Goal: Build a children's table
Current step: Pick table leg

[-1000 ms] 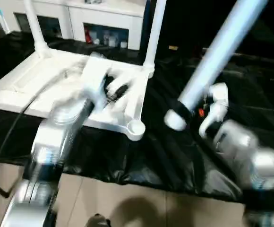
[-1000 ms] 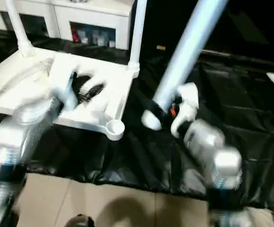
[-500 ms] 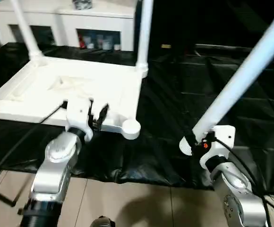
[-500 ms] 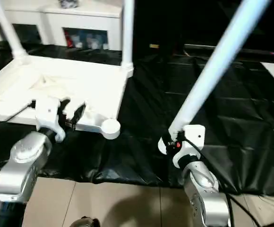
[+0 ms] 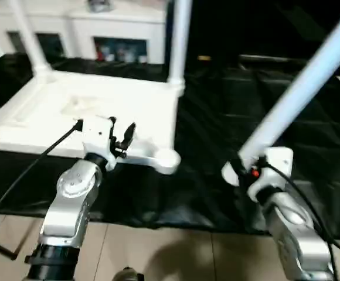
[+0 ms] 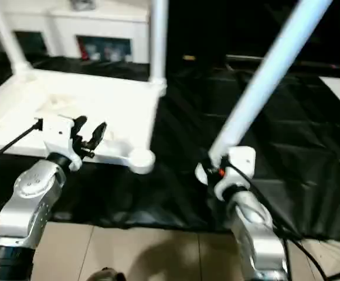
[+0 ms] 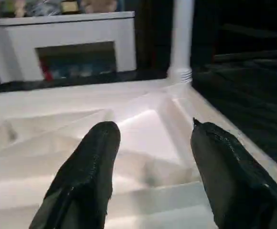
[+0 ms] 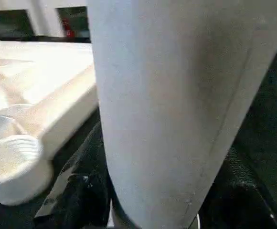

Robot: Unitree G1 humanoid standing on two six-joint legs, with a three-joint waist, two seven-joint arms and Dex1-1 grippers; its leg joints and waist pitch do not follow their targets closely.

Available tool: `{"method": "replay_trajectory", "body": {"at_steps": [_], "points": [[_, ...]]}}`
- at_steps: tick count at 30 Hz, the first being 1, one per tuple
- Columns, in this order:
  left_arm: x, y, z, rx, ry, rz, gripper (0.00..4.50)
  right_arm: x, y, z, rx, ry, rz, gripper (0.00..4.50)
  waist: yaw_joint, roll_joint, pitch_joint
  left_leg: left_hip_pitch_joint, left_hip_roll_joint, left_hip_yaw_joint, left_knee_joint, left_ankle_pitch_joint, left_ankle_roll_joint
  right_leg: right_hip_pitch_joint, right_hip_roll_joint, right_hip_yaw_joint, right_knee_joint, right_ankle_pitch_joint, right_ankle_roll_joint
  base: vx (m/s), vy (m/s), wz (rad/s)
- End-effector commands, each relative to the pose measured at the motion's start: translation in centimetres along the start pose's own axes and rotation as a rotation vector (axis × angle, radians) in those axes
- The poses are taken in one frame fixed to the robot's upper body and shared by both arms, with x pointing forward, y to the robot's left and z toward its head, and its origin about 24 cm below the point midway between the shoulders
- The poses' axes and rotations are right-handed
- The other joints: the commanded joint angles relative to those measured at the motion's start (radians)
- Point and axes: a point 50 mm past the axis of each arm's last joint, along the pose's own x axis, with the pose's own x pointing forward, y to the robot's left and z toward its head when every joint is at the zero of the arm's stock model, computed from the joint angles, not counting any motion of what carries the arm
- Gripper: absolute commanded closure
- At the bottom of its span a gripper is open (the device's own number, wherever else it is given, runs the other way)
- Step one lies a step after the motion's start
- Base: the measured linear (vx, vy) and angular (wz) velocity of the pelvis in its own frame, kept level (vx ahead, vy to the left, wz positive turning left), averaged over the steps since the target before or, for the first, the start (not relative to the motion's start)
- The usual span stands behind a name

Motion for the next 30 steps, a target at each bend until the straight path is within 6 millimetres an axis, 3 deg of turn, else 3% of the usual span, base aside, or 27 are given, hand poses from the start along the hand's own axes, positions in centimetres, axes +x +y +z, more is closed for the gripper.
{"method": "replay_trajectory", "body": {"at_steps": [1,3,5,6,7,8,9,10,11,12,13,14,15,16,17,18,19,20,21,22,23,24,25,27,28,29,30], "points": [[-0.19,0.01,0.57,0.015,-0.017,0.003,1.69,0.1,-0.29,-0.1,-0.017,0.012,0.001,2.59,-0.019,-0.001,-0.068,0.076,0.048,-0.013,-0.096,-0.251,0.183,-0.013,0.004,-0.006,-0.047,-0.199,-0.119,-0.001,0.209,0.09],[-0.23,0.13,0.6,0.02,-0.016,0.007,1.69,0.27,-0.15,-0.2,-0.02,0.017,0.01,2.59,-0.017,-0.015,-0.06,0.061,0.041,-0.005,-0.09,-0.398,0.137,-0.004,-0.057,0.02,-0.086,-0.291,-0.066,-0.008,0.124,0.1],[-0.26,0.09,0.56,0.022,-0.014,0.007,1.69,0.35,-0.13,-0.3,-0.018,0.021,0.01,2.59,-0.011,-0.016,-0.061,0.044,0.049,-0.028,-0.077,-0.432,0.103,0.014,-0.105,0.047,-0.112,-0.382,-0.019,-0.029,0.114,0.0],[-0.28,0.06,0.54,0.022,-0.014,0.007,1.69,0.36,-0.12,-0.34,-0.017,0.022,0.011,2.59,-0.011,-0.014,-0.063,0.043,0.051,-0.033,-0.079,-0.435,0.096,0.017,-0.104,0.047,-0.114,-0.401,-0.009,-0.037,0.121,-0.07],[-0.29,-0.01,0.49,0.024,-0.01,0.004,1.69,0.36,-0.14,-0.37,-0.017,0.023,0.01,2.59,-0.012,-0.011,-0.063,0.047,0.051,-0.033,-0.088,-0.446,0.088,0.014,-0.091,0.04,-0.111,-0.406,-0.003,-0.049,0.114,-0.04],[-0.26,-0.04,0.44,0.027,-0.007,0.002,1.69,0.39,-0.15,-0.41,-0.017,0.025,0.009,2.59,-0.041,0.004,-0.059,0.073,0.041,-0.024,-0.131,-0.563,0.025,-0.009,-0.01,-0.011,-0.084,-0.385,0.007,-0.049,0.114,-0.04],[-0.21,-0.1,0.38,0.028,-0.003,-0.001,1.69,0.44,-0.17,-0.44,-0.016,0.025,0.009,2.59,-0.056,0.011,-0.057,0.072,0.037,-0.008,-0.164,-0.655,-0.041,-0.016,0.038,-0.046,-0.038,-0.331,-0.012,-0.065,0.112,0.03],[-0.12,-0.23,0.41,0.032,-0.001,-0.012,1.69,0.47,-0.16,-0.48,-0.012,0.026,0.008,2.59,-0.061,0.013,-0.054,0.06,0.035,0.006,-0.185,-0.705,-0.075,-0.013,0.056,-0.065,-0.005,-0.297,-0.026,-0.033,0.06,0.04],[-0.09,-0.26,0.49,0.034,-0.003,-0.015,1.69,0.47,-0.14,-0.48,-0.012,0.026,0.009,2.59,-0.06,0.013,-0.053,0.034,0.04,0.031,-0.226,-0.781,-0.125,0.018,0.068,-0.098,0.081,-0.217,-0.059,-0.075,0.087,0.11],[-0.07,-0.25,0.53,0.035,-0.004,-0.015,1.69,0.48,-0.12,-0.47,-0.012,0.026,0.009,2.59,-0.044,0.0,-0.051,0.027,0.049,0.043,-0.237,-0.745,-0.148,0.037,0.024,-0.077,0.07,-0.213,-0.075,-0.082,0.012,0.12],[-0.04,-0.24,0.56,0.035,-0.005,-0.015,1.69,0.49,-0.1,-0.47,-0.012,0.025,0.01,2.59,-0.039,-0.035,-0.057,0.046,0.05,0.046,-0.193,-0.676,-0.159,0.006,-0.035,-0.033,0.006,-0.326,-0.076,-0.118,0.024,0.33],[0.07,-0.14,0.68,0.034,-0.008,-0.009,1.69,0.57,-0.04,-0.41,-0.011,0.023,0.012,2.59,-0.013,-0.068,-0.064,0.066,0.015,-0.06,0.127,-0.39,-0.081,-0.041,-0.266,0.132,-0.161,-0.606,-0.078,-0.077,-0.003,0.25],[0.08,-0.14,0.71,0.036,-0.01,-0.008,1.69,0.57,-0.04,-0.39,-0.011,0.023,0.012,2.59,-0.024,-0.045,-0.059,0.006,0.004,-0.132,0.175,-0.244,-0.061,-0.009,-0.285,0.158,-0.155,-0.64,-0.092,-0.044,0.08,-0.07],[0.14,-0.13,0.84,0.053,-0.018,-0.003,1.69,0.59,-0.05,-0.34,-0.011,0.021,0.012,2.59,-0.044,-0.03,-0.027,-0.004,0.022,-0.193,0.167,-0.188,-0.142,0.024,-0.242,0.021,-0.149,-0.808,-0.155,-0.007,0.068,-0.28],[0.15,-0.14,0.88,0.062,-0.02,-0.002,1.69,0.6,-0.06,-0.32,-0.011,0.021,0.012,2.59,-0.044,-0.03,-0.027,-0.004,0.022,-0.193,0.167,-0.188,-0.142,0.024,-0.242,0.021,-0.149,-0.808,-0.155,-0.031,0.211,-0.47],[0.22,-0.34,0.94,0.093,-0.018,-0.014,1.69,0.62,-0.2,-0.34,-0.016,0.022,0.01,2.59,-0.062,-0.001,-0.035,0.014,0.022,-0.178,0.028,-0.36,-0.145,0.062,-0.102,-0.076,-0.072,-0.715,-0.192,-0.076,0.202,-0.09],[0.27,-0.37,0.99,0.129,-0.019,-0.012,1.69,0.64,-0.24,-0.35,-0.017,0.023,0.01,2.59,-0.104,0.034,-0.042,0.056,0.047,-0.208,-0.079,-0.777,-0.193,0.004,0.035,-0.088,0.03,-0.421,-0.123,-0.125,0.272,-0.03],[0.3,-0.39,1.03,0.154,-0.02,-0.01,1.69,0.66,-0.26,-0.36,-0.017,0.023,0.01,2.59,-0.102,0.066,-0.049,0.057,0.05,-0.243,-0.108,-0.801,-0.307,0.015,0.049,-0.063,0.076,-0.033,-0.117,-0.1,0.128,0.16],[0.33,-0.39,0.96,0.162,-0.013,-0.007,1.69,0.69,-0.27,-0.36,-0.017,0.023,0.01,2.59,-0.109,0.068,-0.045,0.06,0.076,-0.267,-0.106,-0.657,-0.34,0.026,0.04,-0.057,0.062,0.061,-0.125,-0.08,0.124,-0.02],[0.35,-0.4,0.89,0.165,-0.007,-0.005,1.69,0.71,-0.28,-0.35,-0.018,0.023,0.01,2.59,-0.11,0.068,-0.044,0.063,0.091,-0.273,-0.107,-0.601,-0.331,0.022,0.041,-0.055,0.064,0.038,-0.117,-0.05,0.062,-0.12],[0.37,-0.42,0.86,0.165,-0.004,-0.005,1.69,0.74,-0.28,-0.32,-0.018,0.022,0.01,2.59,-0.12,0.059,-0.047,0.082,0.142,-0.305,-0.121,-0.488,-0.246,0.011,0.039,-0.046,0.084,-0.062,-0.098,-0.05,0.062,-0.12],[0.38,-0.43,0.83,0.165,-0.001,-0.005,1.69,0.76,-0.28,-0.28,-0.018,0.021,0.011,2.59,-0.122,0.055,-0.051,0.089,0.161,-0.322,-0.127,-0.425,-0.195,0.007,0.041,-0.041,0.099,-0.127,-0.095,-0.055,0.004,-0.11],[0.41,-0.4,0.72,0.135,0.006,0.009,1.69,0.85,-0.28,-0.16,-0.017,0.019,0.013,2.59,-0.123,0.044,-0.063,0.094,0.174,-0.338,-0.133,-0.351,-0.069,-0.006,0.052,-0.023,0.139,-0.239,-0.092,0.0,0.0,0.0],[0.47,-0.28,0.6,0.106,0.024,0.031,1.69,0.88,-0.31,-0.15,-0.015,0.019,0.014,2.59,-0.117,0.038,-0.065,0.092,0.136,-0.316,-0.127,-0.342,0.036,0.001,0.045,-0.006,0.124,-0.215,-0.11,-0.083,-0.072,-0.16],[0.52,-0.29,0.74,0.104,0.019,0.033,1.69,0.9,-0.34,-0.11,-0.014,0.018,0.015,2.59,-0.116,0.017,-0.066,0.07,0.084,-0.294,-0.128,-0.318,0.101,0.027,0.032,0.012,0.077,-0.158,-0.168,-0.139,-0.197,-0.29],[0.46,-0.43,0.71,0.106,0.025,0.01,1.69,0.91,-0.38,-0.12,-0.013,0.019,0.018,2.59,-0.099,-0.016,-0.073,0.004,0.014,-0.226,-0.067,-0.256,0.118,0.074,-0.041,0.055,-0.019,-0.068,-0.278,-0.097,-0.161,-0.2],[0.41,-0.43,0.55,0.105,0.04,0.006,1.69,0.92,-0.38,-0.16,-0.014,0.021,0.021,2.59,-0.045,-0.047,-0.064,-0.01,-0.04,-0.127,0.036,-0.117,0.049,0.079,-0.107,0.056,-0.075,-0.099,-0.156,-0.1,-0.195,-0.22]]}}
